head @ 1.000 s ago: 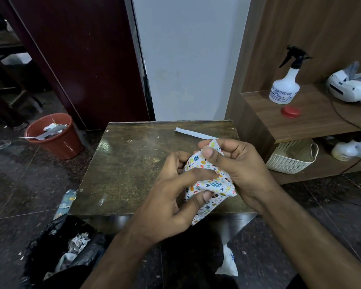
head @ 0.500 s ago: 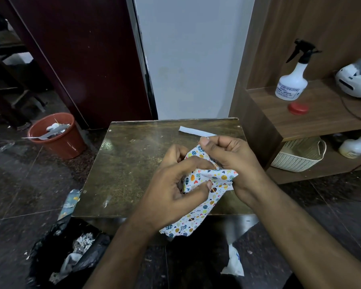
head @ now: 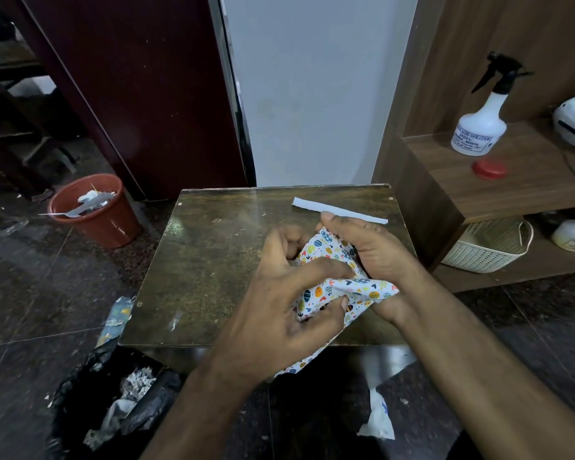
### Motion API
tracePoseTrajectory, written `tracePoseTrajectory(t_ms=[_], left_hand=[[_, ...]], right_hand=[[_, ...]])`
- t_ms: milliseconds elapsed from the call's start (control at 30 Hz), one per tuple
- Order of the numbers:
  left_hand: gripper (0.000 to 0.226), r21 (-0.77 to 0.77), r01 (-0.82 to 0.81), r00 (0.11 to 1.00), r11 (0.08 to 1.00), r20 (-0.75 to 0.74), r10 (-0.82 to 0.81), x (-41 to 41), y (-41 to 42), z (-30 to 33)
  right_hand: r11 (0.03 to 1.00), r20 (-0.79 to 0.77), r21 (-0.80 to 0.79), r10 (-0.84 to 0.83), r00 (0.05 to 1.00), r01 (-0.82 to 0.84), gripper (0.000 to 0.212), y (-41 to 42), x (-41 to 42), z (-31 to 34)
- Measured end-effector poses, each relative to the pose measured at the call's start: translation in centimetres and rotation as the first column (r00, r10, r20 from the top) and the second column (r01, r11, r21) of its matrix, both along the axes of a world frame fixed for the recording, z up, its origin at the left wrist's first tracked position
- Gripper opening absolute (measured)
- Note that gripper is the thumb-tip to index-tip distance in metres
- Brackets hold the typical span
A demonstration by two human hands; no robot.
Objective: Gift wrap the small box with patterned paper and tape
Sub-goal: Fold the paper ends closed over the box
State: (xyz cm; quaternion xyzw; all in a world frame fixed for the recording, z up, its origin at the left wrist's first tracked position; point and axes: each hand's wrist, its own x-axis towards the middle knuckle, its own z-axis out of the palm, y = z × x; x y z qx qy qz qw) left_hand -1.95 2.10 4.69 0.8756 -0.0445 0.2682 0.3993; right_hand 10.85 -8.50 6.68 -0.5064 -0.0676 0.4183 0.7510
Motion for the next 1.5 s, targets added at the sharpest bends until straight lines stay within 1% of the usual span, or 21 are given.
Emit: tracePoseTrajectory(t_ms=[100, 167, 300, 433, 500, 533, 600, 633, 700, 767, 900, 1000, 1067, 1133, 1167, 1233, 1300, 1333, 1400, 1467, 1500], left_hand=[[0.03, -0.032, -0.016, 1.0, 0.999, 0.006, 0.016, 0.2, -0.2, 0.3], [0.028, -0.048, 0.009, 1.0, 0.999, 0.008, -0.008, 0.2, -0.3, 0.4], [0.028, -0.008, -0.026, 0.999, 1.0, -0.023, 0.026, 0.2, -0.5, 0.3], [0.027, -0.017, -0.04, 0.999, 0.999, -0.032, 0.039, 0.4, -0.5, -0.2], [0.026, -0.048, -0.048, 0.998, 0.998, -0.04, 0.046, 0.4, -0.3, -0.4], [0.025, -0.066, -0.051, 0.998, 0.996, -0.038, 0.048, 0.4, -0.2, -0.4], [0.024, -0.096, -0.046, 0.999, 0.994, -0.023, 0.044, 0.3, -0.2, -0.4], [0.024, -0.103, -0.041, 0.999, 0.994, -0.017, 0.039, 0.3, -0.2, -0.4], [0.025, -0.092, -0.032, 0.999, 0.995, -0.011, 0.031, 0.2, -0.1, -0.4], [0.026, -0.07, -0.028, 1.0, 0.997, 0.003, 0.028, 0.2, -0.1, -0.3], [0.026, -0.042, -0.032, 0.999, 0.999, 0.017, 0.033, 0.3, -0.3, -0.2], [0.026, -0.064, -0.05, 0.999, 0.997, 0.006, 0.05, 0.5, -0.4, -0.4], [0.026, -0.121, -0.073, 0.997, 0.99, 0.006, 0.074, 0.6, -0.3, -0.5], [0.025, -0.197, -0.097, 0.995, 0.976, -0.002, 0.099, 0.6, -0.2, -0.4], [0.023, -0.228, -0.107, 0.994, 0.968, -0.013, 0.107, 0.6, -0.1, -0.3], [0.023, -0.259, -0.123, 0.992, 0.958, -0.036, 0.117, 0.6, -0.1, -0.2], [0.023, -0.253, -0.132, 0.991, 0.958, -0.046, 0.125, 0.7, -0.1, -0.3], [0.021, -0.252, -0.136, 0.99, 0.958, -0.057, 0.126, 0.8, -0.1, -0.4], [0.016, -0.249, -0.144, 0.988, 0.958, -0.087, 0.126, 0.8, -0.2, -0.6], [0.012, -0.244, -0.157, 0.985, 0.957, -0.111, 0.134, 0.9, -0.3, -0.6], [0.011, -0.252, -0.167, 0.983, 0.953, -0.123, 0.139, 0.9, -0.4, -0.6]], right_hand=[[0.998, 0.016, 0.035, -0.056, 0.998, 0.056, 0.022, 0.0, -0.3, -0.1], [0.994, 0.051, 0.057, -0.095, 0.994, 0.093, 0.022, -0.1, -0.5, -0.1], [0.977, 0.163, 0.055, -0.212, 0.964, 0.206, 0.015, -0.1, -0.5, -0.4], [0.965, 0.3, 0.04, -0.258, 0.918, 0.258, 0.014, -0.1, 0.0, -1.1], [0.972, 0.392, 0.031, -0.224, 0.892, 0.231, 0.013, -0.3, 0.5, -1.2], [0.983, 0.405, 0.03, -0.178, 0.897, 0.181, 0.018, -0.5, 0.7, -1.3], [0.999, 0.338, 0.022, -0.043, 0.94, 0.037, 0.034, -1.0, 1.1, -1.3], [1.0, 0.302, 0.01, 0.024, 0.953, -0.029, 0.037, -1.2, 1.2, -1.2], [0.994, 0.298, -0.018, 0.105, 0.949, -0.104, 0.03, -1.4, 1.3, -1.2], [0.994, 0.338, -0.021, 0.105, 0.935, -0.104, 0.024, -1.5, 1.4, -1.2], [0.999, 0.406, -0.02, 0.04, 0.913, -0.034, 0.027, -1.5, 1.6, -1.3], [1.0, 0.41, -0.031, 0.006, 0.912, 0.007, 0.025, -1.6, 1.5, -1.5], [0.992, 0.5, -0.068, -0.062, 0.864, 0.111, 0.023, -1.8, 1.6, -1.5], [0.973, 0.638, -0.04, -0.149, 0.755, 0.226, 0.027, -2.1, 1.7, -1.1], [0.972, 0.69, 0.001, -0.172, 0.703, 0.236, 0.033, -2.5, 1.7, -0.8], [0.988, 0.763, 0.07, -0.143, 0.631, 0.139, 0.041, -3.3, 1.3, -0.5], [0.999, 0.844, 0.029, -0.032, 0.536, 0.013, 0.035, -3.7, 0.8, -0.7], [1.0, 0.885, -0.016, 0.019, 0.466, -0.01, 0.03, -3.8, 0.7, -1.0], [0.998, 0.933, -0.057, 0.044, 0.356, 0.027, 0.021, -3.6, 0.7, -1.5], [0.993, 0.94, -0.066, 0.028, 0.341, 0.101, 0.016, -3.3, 0.7, -1.6], [0.99, 0.93, -0.07, 0.019, 0.366, 0.126, 0.015, -3.3, 0.7, -1.6]])
